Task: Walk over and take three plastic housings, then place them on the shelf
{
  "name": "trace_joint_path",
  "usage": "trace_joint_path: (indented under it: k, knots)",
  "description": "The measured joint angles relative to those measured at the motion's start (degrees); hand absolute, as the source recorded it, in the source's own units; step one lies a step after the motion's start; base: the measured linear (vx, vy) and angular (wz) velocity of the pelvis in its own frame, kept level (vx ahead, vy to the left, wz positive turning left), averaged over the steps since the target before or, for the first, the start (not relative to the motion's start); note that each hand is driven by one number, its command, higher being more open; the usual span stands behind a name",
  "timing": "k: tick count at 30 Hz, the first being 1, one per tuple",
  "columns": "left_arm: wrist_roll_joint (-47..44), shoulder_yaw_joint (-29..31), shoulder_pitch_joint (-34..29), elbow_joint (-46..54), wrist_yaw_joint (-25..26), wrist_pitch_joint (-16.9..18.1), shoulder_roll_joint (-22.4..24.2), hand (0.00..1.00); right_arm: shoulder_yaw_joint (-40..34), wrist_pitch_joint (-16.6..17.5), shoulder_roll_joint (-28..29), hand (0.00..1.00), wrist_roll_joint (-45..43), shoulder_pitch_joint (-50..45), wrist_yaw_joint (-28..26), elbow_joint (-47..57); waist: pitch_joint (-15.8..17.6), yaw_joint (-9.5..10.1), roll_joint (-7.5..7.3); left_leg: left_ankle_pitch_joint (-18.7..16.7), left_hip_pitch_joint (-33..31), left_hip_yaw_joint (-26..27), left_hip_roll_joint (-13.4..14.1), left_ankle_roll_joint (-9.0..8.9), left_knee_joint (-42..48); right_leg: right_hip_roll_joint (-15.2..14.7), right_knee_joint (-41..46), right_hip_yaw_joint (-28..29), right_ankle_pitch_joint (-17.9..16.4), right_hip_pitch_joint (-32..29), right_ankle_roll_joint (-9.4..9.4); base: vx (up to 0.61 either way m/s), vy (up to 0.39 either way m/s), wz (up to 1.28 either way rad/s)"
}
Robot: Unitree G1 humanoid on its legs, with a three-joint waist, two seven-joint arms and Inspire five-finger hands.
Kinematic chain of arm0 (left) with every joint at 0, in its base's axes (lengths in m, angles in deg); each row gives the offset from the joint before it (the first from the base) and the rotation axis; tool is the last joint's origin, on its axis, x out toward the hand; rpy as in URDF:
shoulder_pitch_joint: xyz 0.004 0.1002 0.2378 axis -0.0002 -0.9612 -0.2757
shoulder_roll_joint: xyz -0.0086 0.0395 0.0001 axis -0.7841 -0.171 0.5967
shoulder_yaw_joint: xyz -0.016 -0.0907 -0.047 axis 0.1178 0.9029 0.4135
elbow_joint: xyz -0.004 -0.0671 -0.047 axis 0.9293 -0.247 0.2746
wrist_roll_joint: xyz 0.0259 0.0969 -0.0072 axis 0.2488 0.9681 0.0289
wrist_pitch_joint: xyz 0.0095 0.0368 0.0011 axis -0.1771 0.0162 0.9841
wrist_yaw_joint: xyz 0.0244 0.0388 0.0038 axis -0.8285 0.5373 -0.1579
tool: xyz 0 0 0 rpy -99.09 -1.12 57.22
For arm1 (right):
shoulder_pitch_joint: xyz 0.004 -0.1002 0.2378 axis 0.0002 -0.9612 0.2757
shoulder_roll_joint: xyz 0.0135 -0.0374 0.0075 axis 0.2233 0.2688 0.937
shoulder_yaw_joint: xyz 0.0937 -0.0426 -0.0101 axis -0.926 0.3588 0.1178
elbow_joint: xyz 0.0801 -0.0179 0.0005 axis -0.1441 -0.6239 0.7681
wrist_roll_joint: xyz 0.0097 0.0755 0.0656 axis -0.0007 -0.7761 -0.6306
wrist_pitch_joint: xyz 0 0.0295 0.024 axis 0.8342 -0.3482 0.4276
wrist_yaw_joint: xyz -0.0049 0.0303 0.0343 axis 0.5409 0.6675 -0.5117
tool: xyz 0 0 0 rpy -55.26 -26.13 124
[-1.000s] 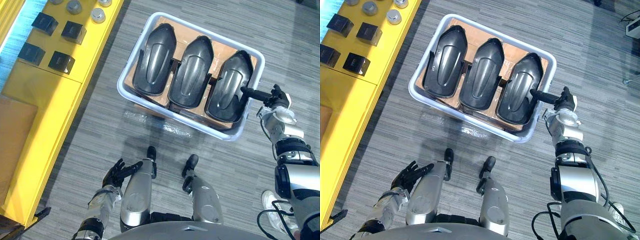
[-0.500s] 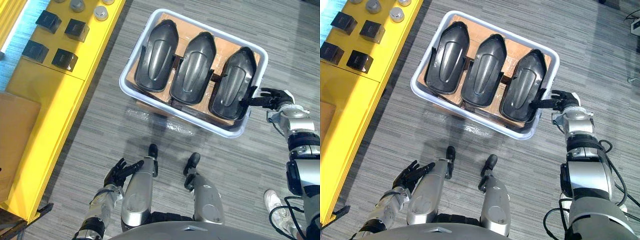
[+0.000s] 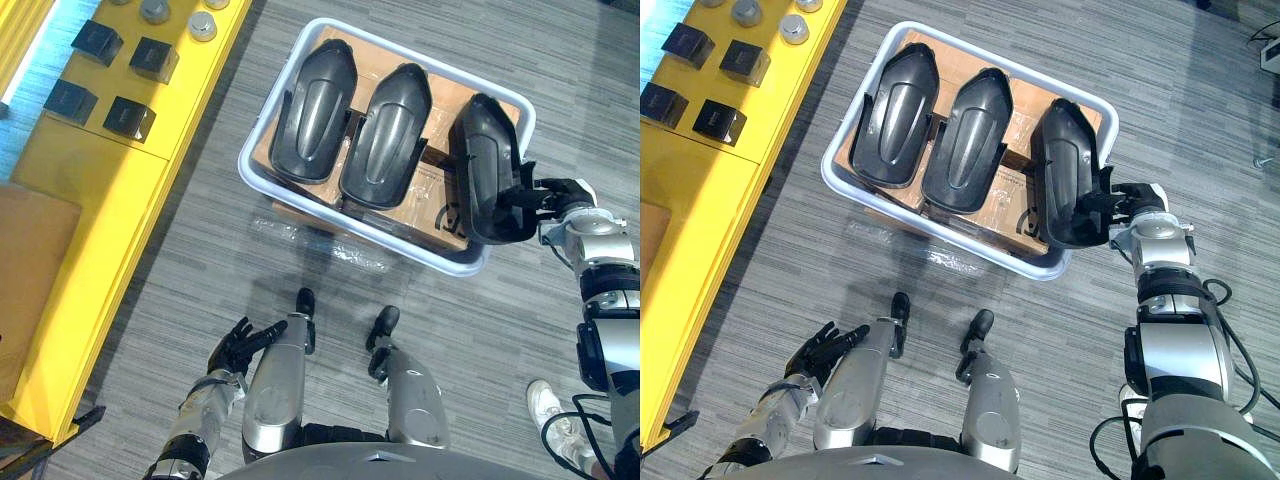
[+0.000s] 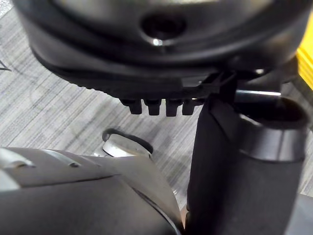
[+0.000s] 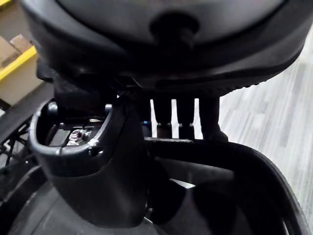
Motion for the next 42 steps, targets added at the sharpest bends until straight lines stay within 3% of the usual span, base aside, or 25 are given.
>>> trace_joint_path:
  k: [6, 11, 16, 19, 21, 25, 30, 32, 34, 38, 42]
  knots:
    - [-0.1, 0.0, 0.0, 0.0, 0.3, 0.0, 0.0, 1.00, -0.3, 0.9, 0.0, 0.00, 0.0, -1.8, 4.2, 0.3, 0.0, -0.20, 0.02, 0.3, 0.1, 0.1, 0.0, -0.13, -0.4, 0.0, 0.1, 0.1, 0.0, -0.1, 0.01, 0.00, 0.000, 0.00]
    - [-0.5, -0.2, -0.2, 0.0, 1.3, 0.7, 0.1, 1.00, -1.6, 3.8, 0.0, 0.00, 0.5, -4.2, 10.5, 3.0, 0.0, -0.47, 0.02, 1.0, 1.1, 0.4, -0.3, -0.10, -1.7, -0.4, 0.3, 0.5, 0.0, -0.1, 0.02, 0.00, 0.001, -0.01]
    - [-0.6, 0.0, -1.6, 2.2, 8.4, 3.0, 0.4, 1.00, -6.5, 6.5, 2.1, 0.00, 5.9, -11.2, 18.7, 18.6, 0.0, -1.47, -0.32, 1.5, 4.6, 1.0, -0.5, -0.40, -4.4, -0.4, -0.3, 1.1, -0.1, 2.1, -0.01, 0.00, -0.004, -0.05]
    - [-0.6, 4.0, -3.6, 9.1, 15.8, 5.3, 0.7, 1.00, -9.4, 9.1, 6.3, 0.00, 10.1, -17.1, 24.5, 31.9, 0.1, -1.76, -1.87, 2.5, 8.3, 1.5, -0.4, -1.12, -7.8, 0.0, -1.9, 1.4, -0.2, 4.6, -0.12, 0.03, -0.049, -0.08]
    - [1.0, 9.8, -4.1, 14.2, 22.1, 6.6, 0.7, 1.00, -10.2, 10.4, 11.6, 0.00, 13.9, -22.1, 27.9, 39.7, -0.8, -1.70, -3.78, 2.7, 11.1, 1.7, 0.1, -1.74, -9.5, 0.9, -3.3, 1.2, -0.4, 7.1, -0.46, 0.06, -0.074, -0.03]
    - [10.4, 15.1, -5.9, 25.2, 27.3, 7.0, 0.6, 1.00, -10.2, 11.4, 19.8, 0.00, 17.9, -30.8, 30.3, 47.5, -4.7, -1.79, -6.94, 2.4, 14.3, 1.7, 0.6, -2.54, -11.6, 1.8, -5.9, 0.7, -0.6, 10.5, -0.78, 0.11, -0.050, -0.01]
    - [11.0, 13.5, -11.0, 45.8, 22.6, 9.1, 3.1, 1.00, -10.3, 12.5, 22.9, 0.00, 22.1, -36.1, 31.2, 51.0, -9.8, -2.61, -6.97, 2.3, 16.2, 1.7, 0.0, -2.58, -12.3, 1.7, -8.1, -0.3, -0.4, 13.4, -0.50, 0.11, 0.024, 0.07]
    - [10.9, 11.2, -11.7, 52.1, 19.0, 10.4, 3.5, 1.00, -10.3, 14.6, 23.2, 0.00, 23.9, -36.3, 32.6, 51.9, -11.6, -2.93, -6.01, 1.9, 16.3, 1.7, -0.2, -2.61, -12.1, 1.6, -8.6, -0.4, -0.3, 13.8, -0.39, 0.03, 0.011, 0.02]
    - [9.5, 6.4, -11.1, 57.2, 13.6, 11.7, 3.5, 1.00, -9.9, 17.4, 23.5, 0.00, 25.5, -36.3, 33.4, 54.9, -13.5, -2.96, -3.90, 1.4, 17.1, 1.7, -0.3, -2.46, -12.0, 1.6, -9.7, -0.4, 0.0, 15.1, 0.06, 0.00, 0.000, 0.00]
    - [3.9, -0.6, -10.7, 58.6, 6.3, 11.1, 3.6, 1.00, -7.0, 21.0, 23.5, 0.00, 27.2, -36.3, 35.3, 57.6, -15.6, -3.14, -2.19, 1.3, 18.0, 1.7, -0.3, -2.46, -12.2, 1.7, -10.2, -0.4, 0.0, 16.0, 0.13, -0.02, 0.006, -0.01]
    - [-3.7, -5.7, -9.6, 58.5, -0.5, 7.6, 3.5, 1.00, -3.4, 24.1, 24.0, 0.00, 28.3, -36.2, 36.5, 58.5, -16.2, -3.31, -1.98, 1.5, 18.7, 1.9, -0.1, -2.56, -12.7, 1.7, -10.1, -0.3, 0.0, 16.4, 0.13, -0.05, 0.002, -0.05]
